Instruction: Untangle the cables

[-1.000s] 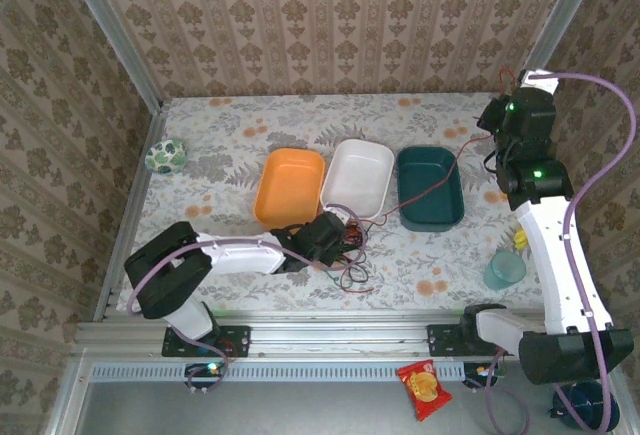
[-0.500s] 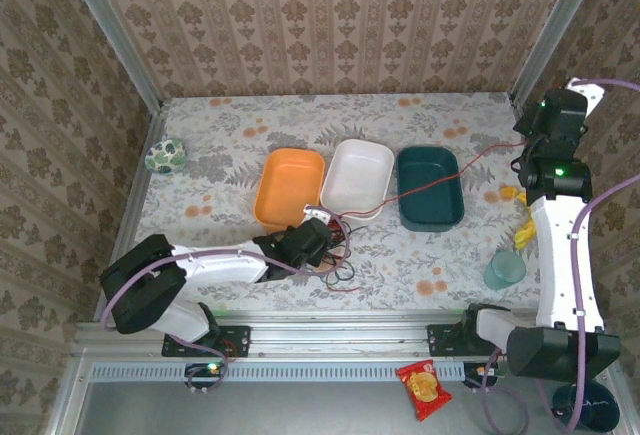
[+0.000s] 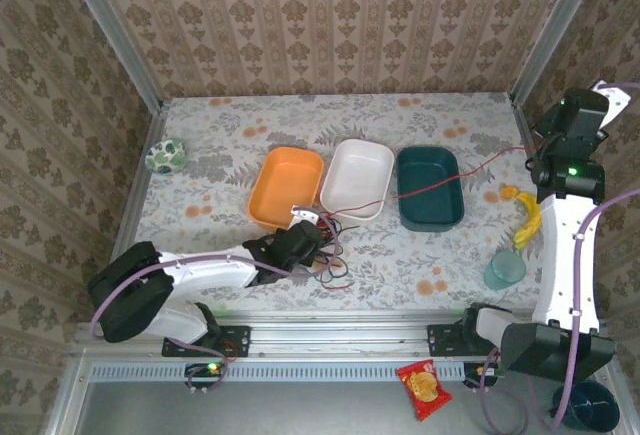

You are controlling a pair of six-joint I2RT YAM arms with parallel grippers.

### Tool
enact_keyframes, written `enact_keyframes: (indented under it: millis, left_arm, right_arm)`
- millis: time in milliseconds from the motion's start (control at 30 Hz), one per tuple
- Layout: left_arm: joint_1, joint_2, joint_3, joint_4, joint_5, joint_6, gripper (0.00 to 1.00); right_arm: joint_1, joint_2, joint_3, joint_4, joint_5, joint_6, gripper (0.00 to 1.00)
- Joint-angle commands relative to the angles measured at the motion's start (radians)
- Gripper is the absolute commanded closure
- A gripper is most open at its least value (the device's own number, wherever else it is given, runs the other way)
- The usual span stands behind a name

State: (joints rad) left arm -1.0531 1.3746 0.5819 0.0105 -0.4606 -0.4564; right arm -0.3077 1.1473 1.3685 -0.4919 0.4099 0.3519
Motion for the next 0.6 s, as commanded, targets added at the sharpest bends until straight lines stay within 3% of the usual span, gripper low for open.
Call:
enact_keyframes:
  millis: [0,167,567]
  left_arm:
    - [-0.002,-0.020,-0.008,0.034,-0.006,0.009,1.00]
    - [-0.002,-0.057,-0.052,0.062,-0.014,-0.006,1.00]
    - [0.015,-0.226,-0.168,0.026,-0.050,-0.082,1.00]
  right_arm:
    - [-0.014,-0.020,0.026,-0.006,-0.030,0.037,1.00]
    - [-0.123,-0.021,0.032,-0.040,-0.127,0.182,1.00]
    - [-0.192,-0.023,0.006,-0.039,-0.204,0.268,1.00]
